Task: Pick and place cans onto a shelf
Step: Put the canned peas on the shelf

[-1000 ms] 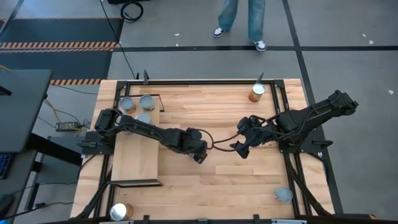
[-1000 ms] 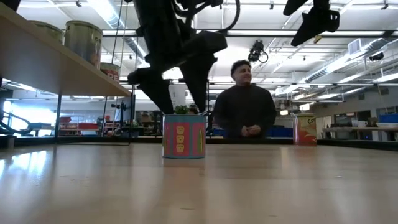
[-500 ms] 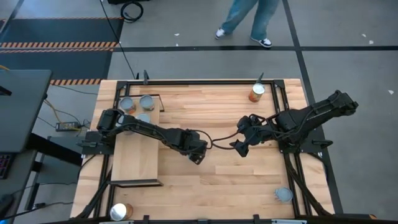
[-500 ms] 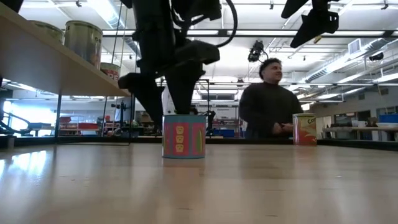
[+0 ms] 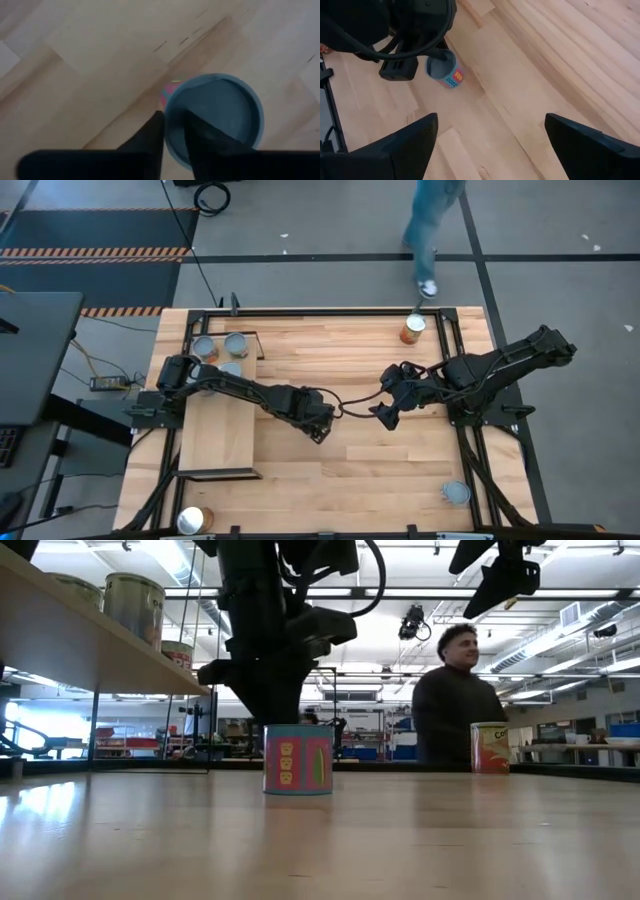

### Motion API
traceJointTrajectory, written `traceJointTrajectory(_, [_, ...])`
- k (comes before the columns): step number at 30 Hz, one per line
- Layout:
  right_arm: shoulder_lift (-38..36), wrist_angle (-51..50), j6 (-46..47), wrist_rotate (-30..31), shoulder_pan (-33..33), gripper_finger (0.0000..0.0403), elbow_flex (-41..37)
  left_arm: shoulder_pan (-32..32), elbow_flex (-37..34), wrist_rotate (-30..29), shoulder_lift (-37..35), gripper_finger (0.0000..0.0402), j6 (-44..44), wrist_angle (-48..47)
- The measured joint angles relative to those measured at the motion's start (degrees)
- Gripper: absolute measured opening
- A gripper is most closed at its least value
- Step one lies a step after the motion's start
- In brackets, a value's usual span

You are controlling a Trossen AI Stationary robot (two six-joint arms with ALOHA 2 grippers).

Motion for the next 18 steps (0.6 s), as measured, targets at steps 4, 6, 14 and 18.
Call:
traceJointTrajectory(4, [0.0,0.02,-0.77,0.0,-0.02,0.0375,0.0,0.67,0.0,-0.54,-0.02,0.0023,2.65,-0.1])
traceJointTrajectory(6, [0.0,0.02,-0.88,0.0,0.0,0.0375,0.0,1.13,0.0,-0.54,-0.02,0.0009,4.06,-0.04])
traceJointTrajectory(14, [0.0,0.02,-0.81,-0.24,0.02,0.0375,0.0,2.09,-0.35,3.0,-3.72,0.0007,11.92,-1.87])
traceJointTrajectory(18, [0.0,0.04,-0.86,-0.24,0.02,0.0375,0.0,0.8,-0.35,5.69,-9.07,0.0006,17.55,-2.77])
